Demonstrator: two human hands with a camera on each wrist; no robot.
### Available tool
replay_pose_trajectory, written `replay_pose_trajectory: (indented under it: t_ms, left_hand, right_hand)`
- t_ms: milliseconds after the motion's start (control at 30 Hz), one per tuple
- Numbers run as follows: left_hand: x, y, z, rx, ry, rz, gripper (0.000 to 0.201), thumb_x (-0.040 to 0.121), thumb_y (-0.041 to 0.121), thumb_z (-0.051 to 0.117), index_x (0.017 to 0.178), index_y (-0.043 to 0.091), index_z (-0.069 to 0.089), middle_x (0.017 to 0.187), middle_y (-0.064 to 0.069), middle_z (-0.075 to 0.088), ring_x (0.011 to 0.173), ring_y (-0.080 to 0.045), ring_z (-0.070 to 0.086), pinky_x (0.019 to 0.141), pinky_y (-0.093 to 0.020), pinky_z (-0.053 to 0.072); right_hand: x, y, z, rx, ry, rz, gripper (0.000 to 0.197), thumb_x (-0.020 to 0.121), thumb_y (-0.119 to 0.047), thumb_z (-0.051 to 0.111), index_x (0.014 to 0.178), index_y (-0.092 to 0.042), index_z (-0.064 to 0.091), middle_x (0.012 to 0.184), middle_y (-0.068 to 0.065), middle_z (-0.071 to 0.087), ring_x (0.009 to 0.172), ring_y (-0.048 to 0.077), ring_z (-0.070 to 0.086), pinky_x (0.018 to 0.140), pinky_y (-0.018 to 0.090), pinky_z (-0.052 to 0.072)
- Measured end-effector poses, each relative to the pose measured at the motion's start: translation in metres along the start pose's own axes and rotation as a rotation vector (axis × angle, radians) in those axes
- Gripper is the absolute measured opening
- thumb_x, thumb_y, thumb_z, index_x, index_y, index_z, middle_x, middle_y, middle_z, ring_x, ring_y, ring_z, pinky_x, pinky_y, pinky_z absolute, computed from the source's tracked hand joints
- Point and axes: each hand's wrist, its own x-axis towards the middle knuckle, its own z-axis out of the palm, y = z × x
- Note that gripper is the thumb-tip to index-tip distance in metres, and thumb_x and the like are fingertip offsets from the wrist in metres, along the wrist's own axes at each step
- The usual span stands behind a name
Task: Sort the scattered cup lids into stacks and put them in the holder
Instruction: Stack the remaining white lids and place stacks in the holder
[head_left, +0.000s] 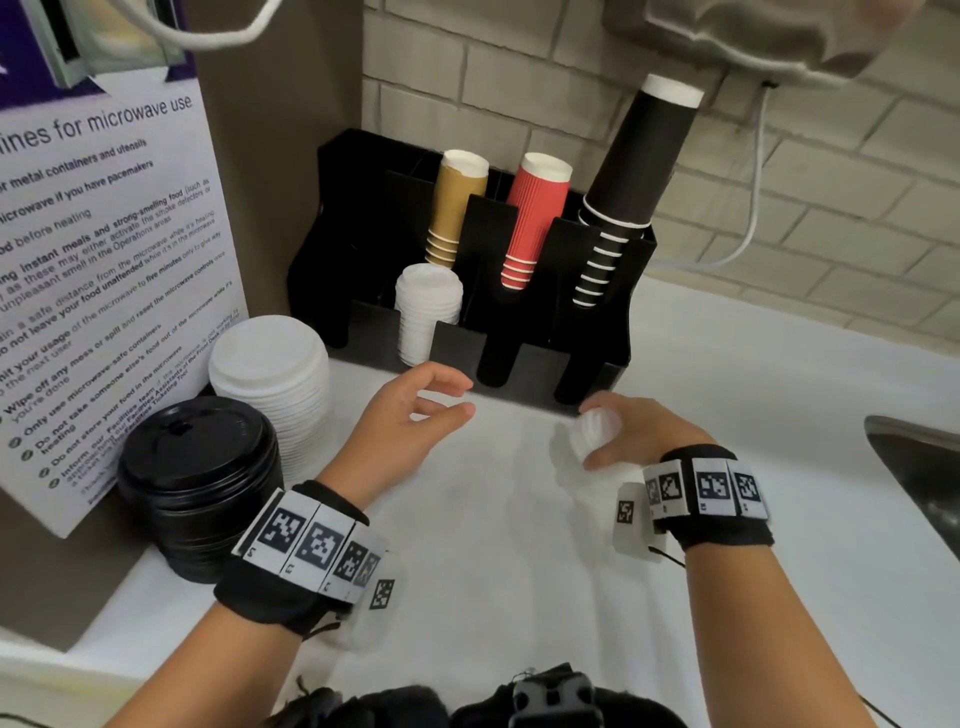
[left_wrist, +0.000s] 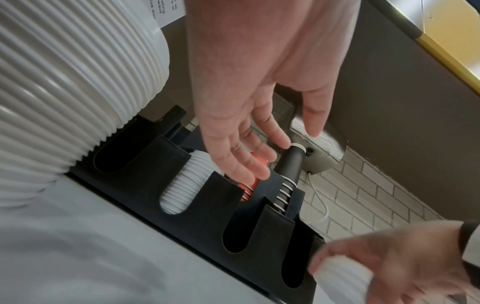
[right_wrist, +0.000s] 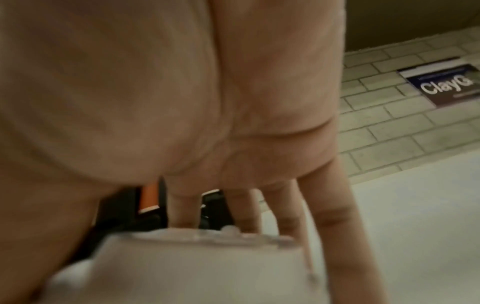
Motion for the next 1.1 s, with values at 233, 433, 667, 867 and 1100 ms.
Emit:
replay_pose_trajectory:
  t_ms: [233,433,667,867,1100]
  left_hand:
    - [-0.005,0.002,0.011,-0.085,-0.182,0.002,0.099,0.055,0.044,0.084,0.139,0.053,0.034,0.145,0.021,0.038,0.123,-0.003,0.047,0.091,-0.021,0.047]
    - [-0.008,0.006,0.012,-0.187,-0.136,0.116,0.089,0.066,0.033,0.081,0.143,0.041,0.036,0.142,0.008,0.045,0.123,-0.005,0.053,0.087,-0.018,0.051]
    - [-0.011,0.009,0.007,-0.262,-0.109,0.155,0.078,0.067,0.019,0.086,0.131,0.042,0.049,0.126,0.019,0.054,0.120,-0.016,0.056,0.082,-0.030,0.057]
    - [-0.012,0.012,0.011,-0.253,-0.076,0.159,0.081,0.058,0.029,0.086,0.129,0.042,0.049,0.127,0.017,0.054,0.119,-0.016,0.056,0.083,-0.034,0.058]
    - [-0.011,0.013,0.010,-0.229,-0.092,0.156,0.076,0.065,0.017,0.087,0.126,0.041,0.050,0.118,0.017,0.057,0.114,-0.013,0.058,0.076,-0.029,0.058]
  right_hand:
    - [-0.030,-0.065,0.000,0.540,-0.129,-0.457,0.062,0.067,-0.029,0.082,0.118,-0.046,0.051,0.115,-0.006,0.060,0.094,0.009,0.065,0.070,0.024,0.053]
    - [-0.040,-0.090,0.004,0.670,-0.134,-0.598,0.063,0.068,-0.038,0.079,0.124,-0.037,0.051,0.121,0.001,0.062,0.106,0.019,0.065,0.087,0.047,0.056]
    - [-0.044,-0.090,0.005,0.746,-0.105,-0.640,0.067,0.066,-0.034,0.081,0.128,-0.032,0.055,0.125,0.004,0.059,0.113,0.024,0.062,0.090,0.050,0.055]
    - [-0.047,-0.092,0.008,0.762,-0.052,-0.641,0.064,0.061,-0.035,0.084,0.118,-0.038,0.056,0.118,0.003,0.061,0.107,0.020,0.064,0.084,0.040,0.058]
    - [-0.050,-0.089,0.007,0.808,-0.091,-0.662,0.062,0.063,-0.030,0.083,0.119,-0.035,0.057,0.120,0.010,0.062,0.109,0.025,0.063,0.088,0.046,0.056]
